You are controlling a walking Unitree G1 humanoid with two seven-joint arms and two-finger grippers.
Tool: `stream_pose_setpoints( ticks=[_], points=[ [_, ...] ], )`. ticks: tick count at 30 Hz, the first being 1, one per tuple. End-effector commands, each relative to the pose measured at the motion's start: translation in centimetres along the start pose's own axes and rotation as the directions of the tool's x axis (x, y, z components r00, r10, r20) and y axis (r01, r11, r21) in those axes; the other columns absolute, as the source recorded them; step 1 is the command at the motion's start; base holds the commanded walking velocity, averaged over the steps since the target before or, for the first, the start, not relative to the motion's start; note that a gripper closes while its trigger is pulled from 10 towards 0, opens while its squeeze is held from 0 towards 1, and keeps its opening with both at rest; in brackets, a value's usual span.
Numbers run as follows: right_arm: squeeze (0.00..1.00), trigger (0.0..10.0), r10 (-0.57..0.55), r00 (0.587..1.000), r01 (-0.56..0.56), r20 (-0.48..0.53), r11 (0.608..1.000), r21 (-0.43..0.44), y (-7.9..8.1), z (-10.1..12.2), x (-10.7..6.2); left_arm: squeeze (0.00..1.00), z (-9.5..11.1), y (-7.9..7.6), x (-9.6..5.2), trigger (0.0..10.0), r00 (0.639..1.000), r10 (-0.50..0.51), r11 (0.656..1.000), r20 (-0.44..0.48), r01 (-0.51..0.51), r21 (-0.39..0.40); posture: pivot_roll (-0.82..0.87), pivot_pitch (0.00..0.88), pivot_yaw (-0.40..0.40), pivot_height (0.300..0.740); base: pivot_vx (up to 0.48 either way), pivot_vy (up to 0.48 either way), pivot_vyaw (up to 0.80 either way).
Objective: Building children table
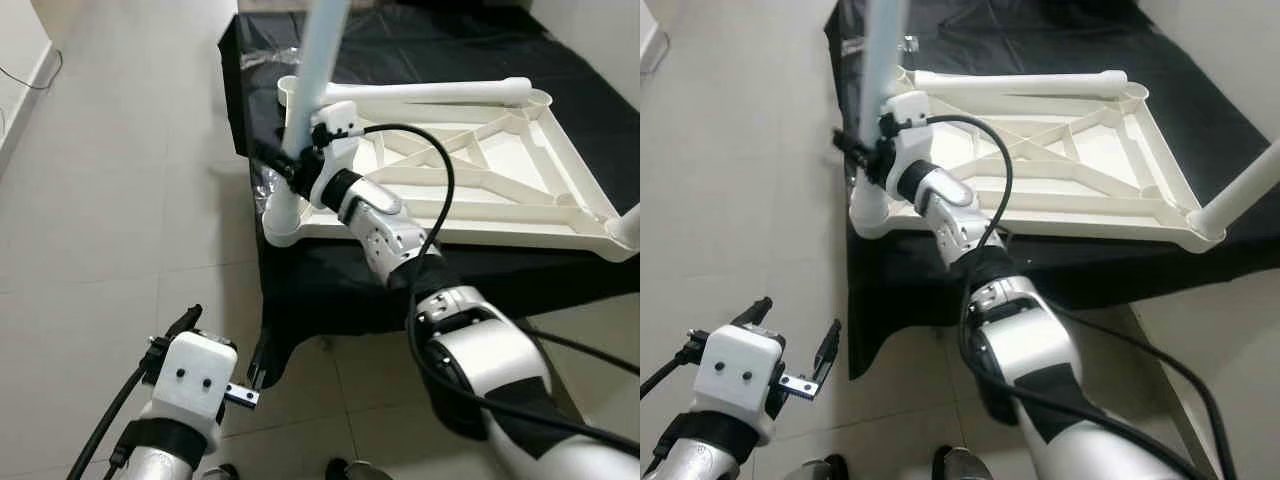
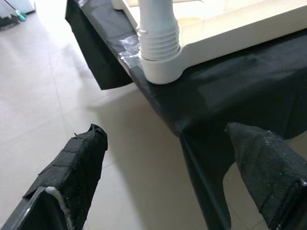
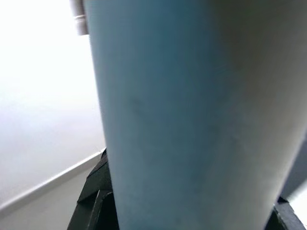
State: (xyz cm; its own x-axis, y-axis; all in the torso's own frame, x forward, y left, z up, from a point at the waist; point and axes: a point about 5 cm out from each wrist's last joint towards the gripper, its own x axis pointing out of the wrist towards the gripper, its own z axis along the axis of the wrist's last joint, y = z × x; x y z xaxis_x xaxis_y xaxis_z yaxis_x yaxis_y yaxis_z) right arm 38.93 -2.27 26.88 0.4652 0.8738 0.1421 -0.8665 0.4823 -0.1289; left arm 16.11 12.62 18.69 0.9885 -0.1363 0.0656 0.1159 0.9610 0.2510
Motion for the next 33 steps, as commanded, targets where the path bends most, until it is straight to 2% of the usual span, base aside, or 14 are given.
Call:
stream_pose_setpoints(
  ticks=[1,3,5,10,12,15,22,25,26,29,30,31,32,33],
  points=[
    [0.00,10.0,0.217,0.955,-0.193,-0.201,0.973,0.129,2.7,-5.5,-0.4,0.00,-0.2,-0.2,-0.2,10.0,1.000,-0.005,1.000,-0.014,0.005,0.004,0.15,0.271,-0.087,0.740,0.000,0.000,0.00],
    [0.00,10.0,0.440,0.873,-0.408,-0.210,0.895,0.179,3.3,-5.0,-0.9,0.00,-0.1,-0.2,-0.2,10.0,1.000,-0.003,1.000,-0.014,0.003,0.005,0.16,0.279,-0.095,0.740,0.000,0.000,0.00],
    [0.00,10.0,0.532,0.820,-0.498,-0.211,0.845,0.195,3.6,-4.6,-1.1,0.00,-0.1,-0.3,-0.2,10.0,1.000,-0.001,1.000,-0.014,0.001,0.004,0.17,0.284,-0.098,0.740,0.000,0.000,0.00],
    [0.00,10.0,0.621,0.742,-0.593,-0.252,0.783,0.186,4.2,-4.3,-0.9,0.00,-0.1,-0.3,-0.3,10.0,1.000,0.002,1.000,-0.017,-0.002,0.005,0.17,0.287,-0.100,0.740,0.000,0.000,0.00],
    [0.00,10.0,0.695,0.663,-0.673,-0.279,0.716,0.185,4.7,-4.2,-1.0,0.00,-0.1,-0.2,-0.4,10.0,1.000,0.006,1.000,-0.019,-0.006,0.007,0.17,0.287,-0.100,0.740,0.000,0.000,0.00],
    [0.00,10.0,0.719,0.610,-0.715,-0.332,0.681,0.162,5.0,-4.1,-0.9,0.00,-0.1,-0.1,-0.6,10.0,1.000,0.009,1.000,-0.021,-0.009,0.008,0.18,0.300,-0.109,0.740,0.000,0.000,0.00],
    [0.00,10.0,0.757,0.634,-0.750,-0.155,0.652,0.116,4.4,-0.2,0.0,0.00,-0.1,-0.1,-0.8,10.0,0.999,0.019,1.000,-0.031,-0.019,0.008,0.18,0.300,-0.111,0.740,0.000,0.000,0.00],
    [0.00,10.0,0.723,0.677,-0.735,0.135,0.671,0.092,3.5,4.3,0.5,0.00,-0.3,-0.2,-0.6,10.0,0.999,0.014,1.000,-0.031,-0.014,0.007,0.18,0.303,-0.109,0.740,0.000,0.000,0.00],
    [0.00,10.0,0.723,0.677,-0.735,0.135,0.671,0.092,3.5,4.3,0.5,0.00,-0.3,-0.2,-0.6,10.0,0.999,0.014,1.000,-0.031,-0.014,0.007,0.18,0.303,-0.109,0.740,0.000,0.000,0.00],
    [0.00,10.0,0.582,0.759,-0.626,0.291,0.776,0.081,2.3,6.7,0.9,0.00,-0.2,-0.2,-0.3,10.0,1.000,0.021,1.000,-0.021,-0.021,0.000,0.18,0.291,-0.112,0.740,0.000,0.000,0.00],
    [0.00,10.0,0.582,0.759,-0.626,0.291,0.776,0.081,2.3,6.7,0.9,0.00,-0.2,-0.2,-0.3,10.0,1.000,0.021,1.000,-0.021,-0.021,0.000,0.18,0.291,-0.112,0.740,0.000,0.000,0.00],
    [0.00,10.0,0.497,0.813,-0.544,0.303,0.835,0.088,1.8,7.1,1.1,0.00,-0.2,-0.1,-0.2,10.0,0.999,0.027,1.000,-0.019,-0.027,-0.003,0.17,0.281,-0.108,0.740,0.000,0.000,0.00],
    [0.00,10.0,0.497,0.813,-0.544,0.303,0.835,0.088,1.8,7.1,1.1,0.00,-0.2,-0.1,-0.2,10.0,0.999,0.027,1.000,-0.019,-0.027,-0.003,0.17,0.281,-0.108,0.740,0.000,0.000,0.00],
    [0.00,10.0,0.435,0.850,-0.481,0.298,0.871,0.099,1.3,7.2,1.2,0.00,-0.1,0.0,-0.2,10.0,0.999,0.032,0.999,-0.018,-0.032,-0.006,0.17,0.281,-0.108,0.740,0.000,0.000,0.00]
  ],
)
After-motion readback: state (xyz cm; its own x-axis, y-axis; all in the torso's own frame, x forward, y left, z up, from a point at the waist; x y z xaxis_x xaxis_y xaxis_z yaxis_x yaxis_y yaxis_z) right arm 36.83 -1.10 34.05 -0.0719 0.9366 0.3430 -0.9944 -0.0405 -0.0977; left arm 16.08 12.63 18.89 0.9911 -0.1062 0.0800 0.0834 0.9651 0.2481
